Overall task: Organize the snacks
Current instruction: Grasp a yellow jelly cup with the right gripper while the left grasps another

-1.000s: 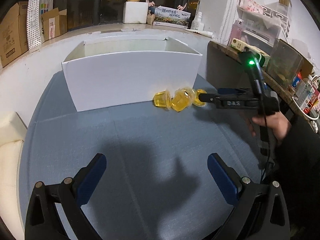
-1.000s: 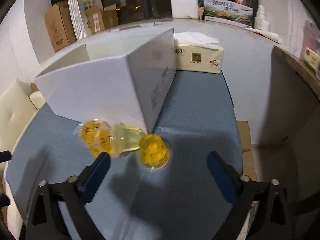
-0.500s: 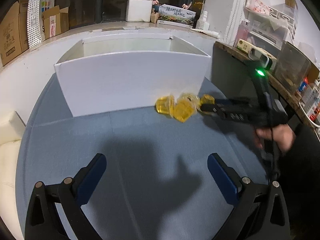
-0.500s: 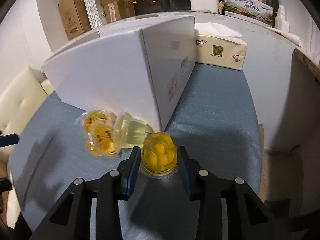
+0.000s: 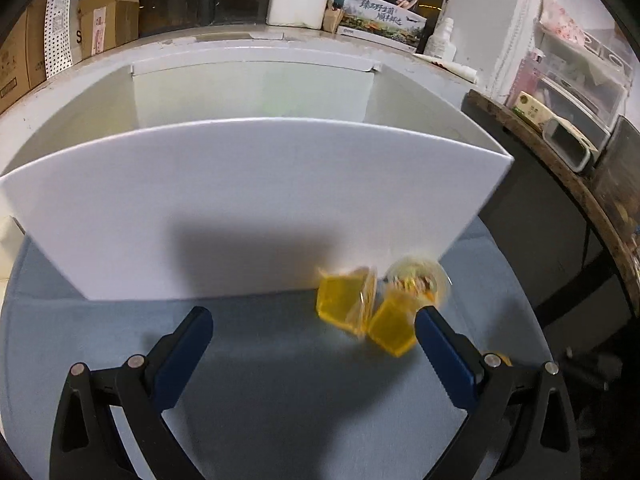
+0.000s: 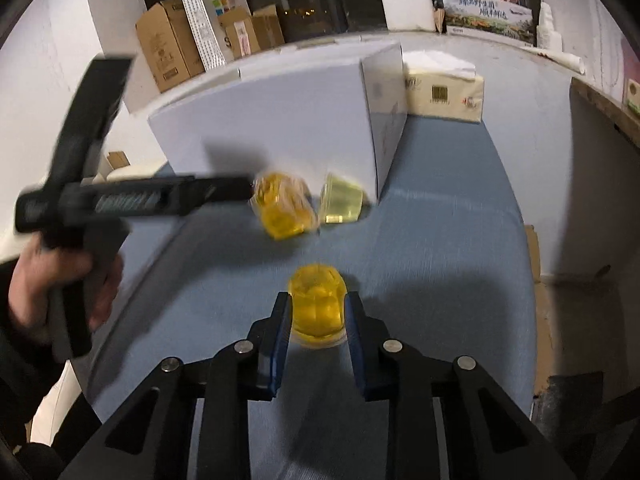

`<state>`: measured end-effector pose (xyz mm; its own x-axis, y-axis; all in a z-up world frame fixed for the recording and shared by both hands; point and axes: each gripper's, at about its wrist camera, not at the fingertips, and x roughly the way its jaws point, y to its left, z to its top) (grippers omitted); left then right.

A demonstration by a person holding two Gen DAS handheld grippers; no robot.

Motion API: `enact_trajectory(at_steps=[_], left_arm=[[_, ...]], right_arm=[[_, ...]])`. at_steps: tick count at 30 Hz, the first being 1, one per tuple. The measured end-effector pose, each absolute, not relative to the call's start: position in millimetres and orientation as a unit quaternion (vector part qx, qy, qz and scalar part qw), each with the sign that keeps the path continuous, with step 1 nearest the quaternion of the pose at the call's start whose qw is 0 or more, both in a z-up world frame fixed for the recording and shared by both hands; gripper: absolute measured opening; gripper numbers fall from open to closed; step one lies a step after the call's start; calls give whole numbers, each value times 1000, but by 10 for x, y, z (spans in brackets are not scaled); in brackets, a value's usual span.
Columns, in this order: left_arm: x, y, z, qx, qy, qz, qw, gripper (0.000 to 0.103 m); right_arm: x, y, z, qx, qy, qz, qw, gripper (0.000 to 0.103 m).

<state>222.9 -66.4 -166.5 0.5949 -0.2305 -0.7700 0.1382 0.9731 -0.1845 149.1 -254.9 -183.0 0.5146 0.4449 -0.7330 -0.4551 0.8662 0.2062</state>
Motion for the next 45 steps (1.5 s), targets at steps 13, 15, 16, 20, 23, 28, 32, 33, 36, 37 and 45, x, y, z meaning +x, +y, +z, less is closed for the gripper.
enact_trajectory(at_steps=[13,15,16,20,23,28,32,33,36,37,45], left_arm=[[2481,-648,-1852,-118,447,-111,880,99],[2479,-646,-1887,-125,446,-109,879,97],[2468,-649,-1888,-123,443,-108,881,96],[2405,-615,-1913,-114,435,-106,887,70],[2341,-638,-1907,-116,432,-125,886,33],[2204,-756,-1877,-87,425,-133,891,33],[1999,-646,-1809,-91,415,-135,895,33],[1902,-586,-1763,-90,409,-137,898,33],[1709,-444,-1583,-83,388,-134,908,33],[1661,-395,-1529,-82,380,-133,912,33],[1395,18,-970,-73,330,-121,933,33]], right_arm=[[1617,-2404,-1915,-3,421,254,871,63],[1581,-2407,-1934,1,420,255,871,40],[1566,-2416,-1935,7,420,255,871,40],[1486,-2424,-1920,18,416,264,870,37],[1419,-2415,-1910,25,413,265,871,36],[1364,-2397,-1870,31,411,269,870,36],[1280,-2381,-1773,31,402,270,875,36],[1271,-2379,-1750,32,399,270,876,35],[1202,-2328,-1636,30,386,274,880,35],[1205,-2307,-1595,28,381,278,881,35],[1170,-2052,-1174,18,337,303,891,35]])
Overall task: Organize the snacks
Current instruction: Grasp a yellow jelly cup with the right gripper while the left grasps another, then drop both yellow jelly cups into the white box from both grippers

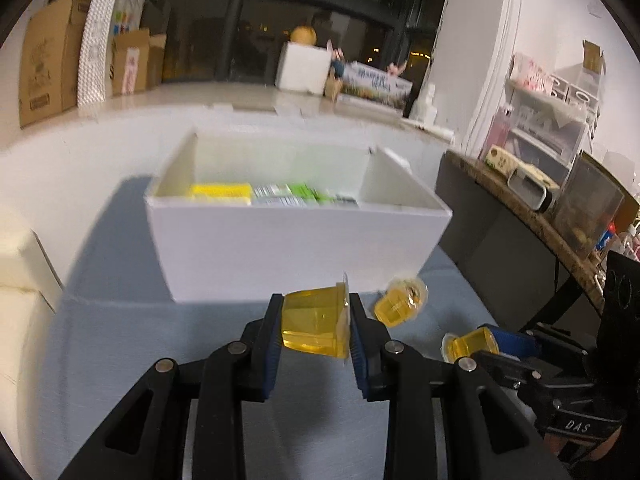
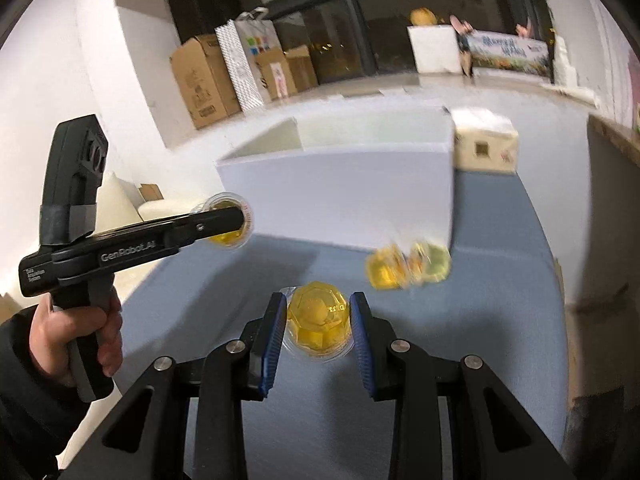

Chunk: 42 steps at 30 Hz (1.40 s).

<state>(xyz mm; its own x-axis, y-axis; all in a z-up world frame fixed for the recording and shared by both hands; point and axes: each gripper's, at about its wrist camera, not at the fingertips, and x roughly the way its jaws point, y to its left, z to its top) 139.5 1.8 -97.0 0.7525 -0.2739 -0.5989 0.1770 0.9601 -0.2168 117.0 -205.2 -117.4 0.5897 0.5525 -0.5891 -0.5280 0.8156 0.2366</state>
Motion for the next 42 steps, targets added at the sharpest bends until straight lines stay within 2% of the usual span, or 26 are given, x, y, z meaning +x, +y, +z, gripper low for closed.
enact_trajectory(at_steps=[5,10,18,19,20,22,23,24,30,42], left_arm=[[1526,264,-572,-64,297,-111,946,33],[2003,393,-262,-47,280,-101,954,33],[2657,311,-365,-11,313,-88,946,34],[2700,318,-413,-13,317,-82,945,39],[2740,330,-466,-13,321,-72,944,63],[2781,357,-564,-18,333,-65,941,103],[2775,360,-594,-16,333,-64,941,103],[2771,365,-625,-13,335,-63,940,103],[2639,458,-703,-22,340,-61,938,103],[1817,148,-557,6,325,-78,942,103]], right_arm=[[1407,-1890,-764,24,305,313,899,35],[1866,-1788,-391,26,280,314,907,35],[2747,-1744,-411,35,318,272,907,35],[2807,-1749,-437,35,325,264,907,35],[2866,-1751,-481,34,332,256,907,37],[2902,-1802,-540,38,332,234,913,74],[2880,-1858,-545,48,325,229,916,101],[2856,-1913,-540,60,316,230,918,103],[2665,-2206,-521,115,305,227,918,103],[1879,-2464,-568,115,308,229,916,103]])
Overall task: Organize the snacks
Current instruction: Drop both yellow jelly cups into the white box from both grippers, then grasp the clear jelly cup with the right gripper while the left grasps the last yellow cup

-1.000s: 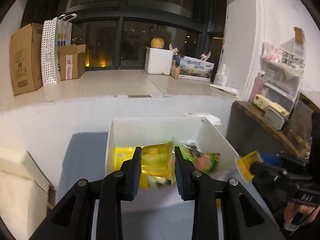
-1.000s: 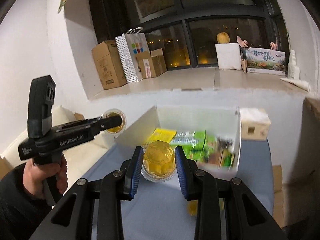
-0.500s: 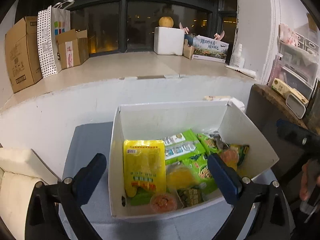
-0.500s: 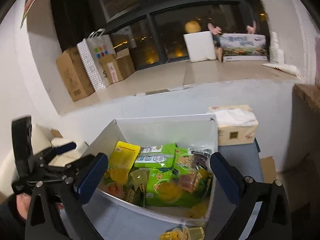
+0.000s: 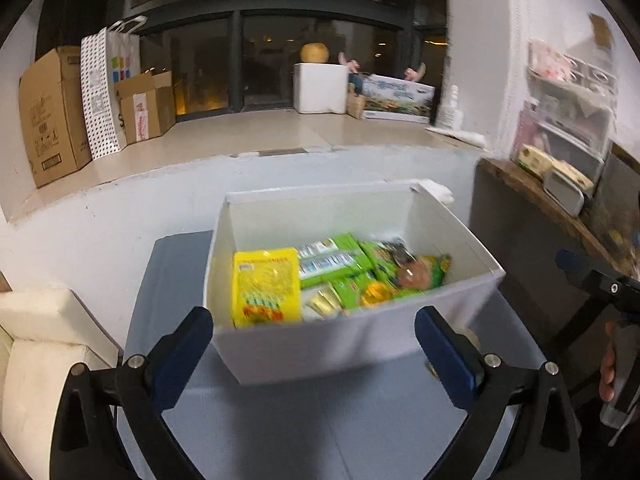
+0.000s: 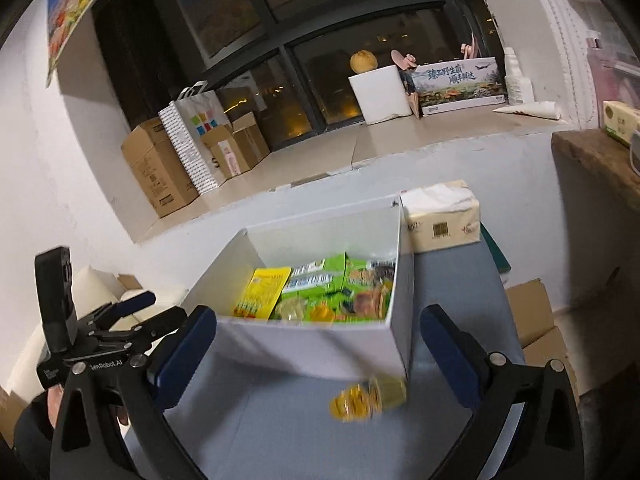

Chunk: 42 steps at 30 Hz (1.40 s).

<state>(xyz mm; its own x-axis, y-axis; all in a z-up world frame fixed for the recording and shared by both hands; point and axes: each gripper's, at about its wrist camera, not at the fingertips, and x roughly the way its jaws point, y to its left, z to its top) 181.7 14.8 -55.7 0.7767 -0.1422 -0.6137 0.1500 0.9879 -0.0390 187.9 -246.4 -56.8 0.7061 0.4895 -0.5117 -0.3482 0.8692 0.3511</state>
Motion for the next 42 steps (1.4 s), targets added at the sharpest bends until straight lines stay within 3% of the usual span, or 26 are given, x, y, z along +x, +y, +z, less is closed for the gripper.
enact_trajectory(at_steps=[11,23,26,33,34,36,40,42], left_arm=[[1014,52,-831,-34,336,-100,936,103],[660,12,-1093,-60,358,-99,926,103],[641,3,-1117,-56,361,-96,926,103],[678,25,-1229,-58,374,-90,921,103],[688,26,-1244,-57,376,-89,921,103],[711,13,-1289,-58,382,-89,918,103],[755,-62,-1329,-50,388,-91,916,103],[779,-94,-1345,-49,391,-92,914,103]], right_arm=[[1273,-2658,-1014,61,328,204,920,103],[1974,-2771,-1617,120,396,167,895,103],[2236,-2716,-1730,122,412,166,888,90],[2448,-2539,-1927,105,435,180,876,81],[2454,-2509,-1952,99,438,185,874,77],[2462,-2437,-2012,76,446,189,872,51],[2428,-2446,-2009,77,435,193,876,34],[2380,-2455,-1983,70,429,190,880,34]])
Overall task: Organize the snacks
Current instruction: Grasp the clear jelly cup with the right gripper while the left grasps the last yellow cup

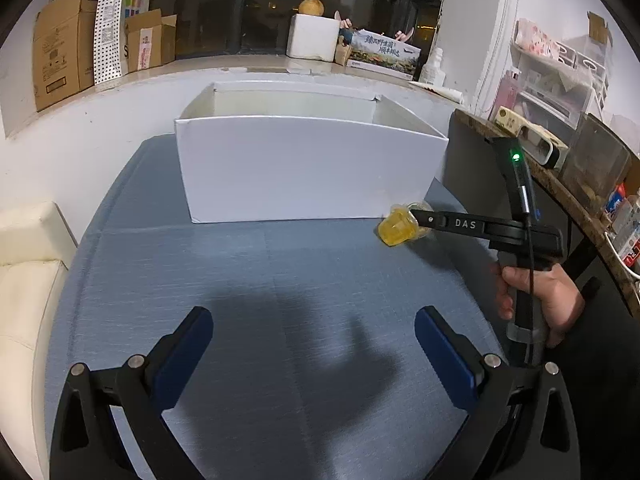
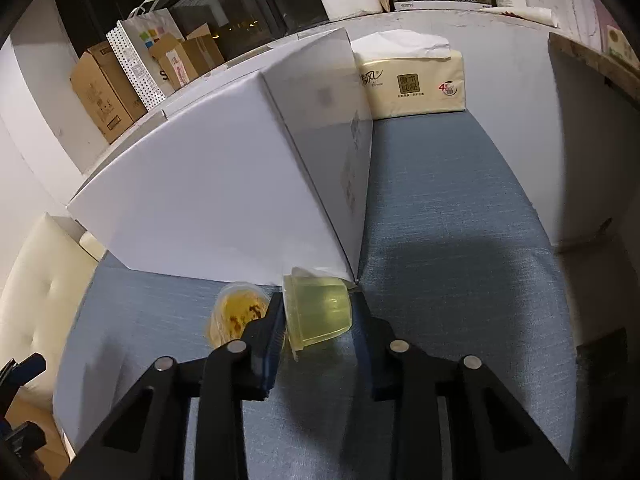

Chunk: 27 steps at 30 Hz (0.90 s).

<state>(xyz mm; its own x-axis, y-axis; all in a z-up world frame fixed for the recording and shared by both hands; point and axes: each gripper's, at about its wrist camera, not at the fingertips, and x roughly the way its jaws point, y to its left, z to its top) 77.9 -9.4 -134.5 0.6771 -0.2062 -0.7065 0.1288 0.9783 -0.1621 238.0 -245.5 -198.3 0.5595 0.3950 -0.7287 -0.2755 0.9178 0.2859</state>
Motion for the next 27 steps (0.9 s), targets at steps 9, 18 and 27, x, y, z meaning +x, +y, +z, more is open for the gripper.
enact_trajectory(at_steps=[9,18,27], left_arm=[[1126,-425,-1440,-50,410,-107,905,103],[1830,-1018,-1602,-78,434,-111,890,103],[2224,-1315,-1851,-88,467,-59,878,76]], right_arm=[[1827,-2708,-1669,72,394,185,898,34],[1209,-3196,-1444,100,361,140,916,34],[1052,-3386,-1451,119,361,134,915,34]])
